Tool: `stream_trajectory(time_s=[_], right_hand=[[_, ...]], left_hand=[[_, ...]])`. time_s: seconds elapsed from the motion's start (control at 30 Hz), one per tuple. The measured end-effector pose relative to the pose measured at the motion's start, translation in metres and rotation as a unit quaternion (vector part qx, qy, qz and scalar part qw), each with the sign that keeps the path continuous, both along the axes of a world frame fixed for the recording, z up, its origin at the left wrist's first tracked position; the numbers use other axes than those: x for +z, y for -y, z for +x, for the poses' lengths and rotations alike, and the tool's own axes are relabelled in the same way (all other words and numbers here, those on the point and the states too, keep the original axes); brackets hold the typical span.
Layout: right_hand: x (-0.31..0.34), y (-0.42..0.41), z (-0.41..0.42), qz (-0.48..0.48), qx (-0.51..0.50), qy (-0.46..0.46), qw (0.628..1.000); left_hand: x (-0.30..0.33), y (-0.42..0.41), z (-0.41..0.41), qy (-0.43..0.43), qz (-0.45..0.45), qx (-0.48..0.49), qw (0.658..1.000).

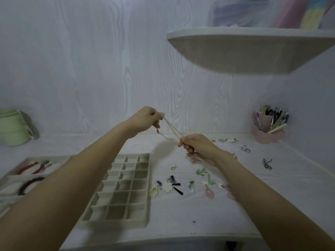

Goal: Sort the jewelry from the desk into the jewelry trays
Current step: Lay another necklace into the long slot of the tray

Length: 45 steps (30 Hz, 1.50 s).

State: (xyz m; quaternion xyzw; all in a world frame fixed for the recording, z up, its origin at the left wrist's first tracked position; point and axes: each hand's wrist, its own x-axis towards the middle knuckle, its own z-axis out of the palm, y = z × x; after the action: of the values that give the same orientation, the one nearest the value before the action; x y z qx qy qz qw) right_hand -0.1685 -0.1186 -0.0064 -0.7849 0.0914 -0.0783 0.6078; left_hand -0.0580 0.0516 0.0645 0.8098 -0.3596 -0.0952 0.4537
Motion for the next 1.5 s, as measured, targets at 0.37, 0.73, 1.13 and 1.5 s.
stream_trajectory(time_s=[0.37,0.73,1.13,1.5], right_hand=[[0.007,-0.092,0.041,-0.088,0.029,-0.009,0.996],[-0.005,-0.206,0.086,-0.146,0.078,-0.040,0.985],[-0.026,-0.251,0.067,-0.239,0.133,-0.064,0.960],[-0.021,-0.269,0.049,-0.372,0.149,-0.081,0.913]], left_hand=[[0.015,-0.110,0.006,0.030,-0.083,0.142,0.986],[0.021,-0.210,0.004,0.020,0.017,0.156,0.987],[-0.001,-0.235,0.000,0.128,0.030,0.135,0.982],[-0.007,-0.234,-0.018,0.156,0.011,0.121,0.980]])
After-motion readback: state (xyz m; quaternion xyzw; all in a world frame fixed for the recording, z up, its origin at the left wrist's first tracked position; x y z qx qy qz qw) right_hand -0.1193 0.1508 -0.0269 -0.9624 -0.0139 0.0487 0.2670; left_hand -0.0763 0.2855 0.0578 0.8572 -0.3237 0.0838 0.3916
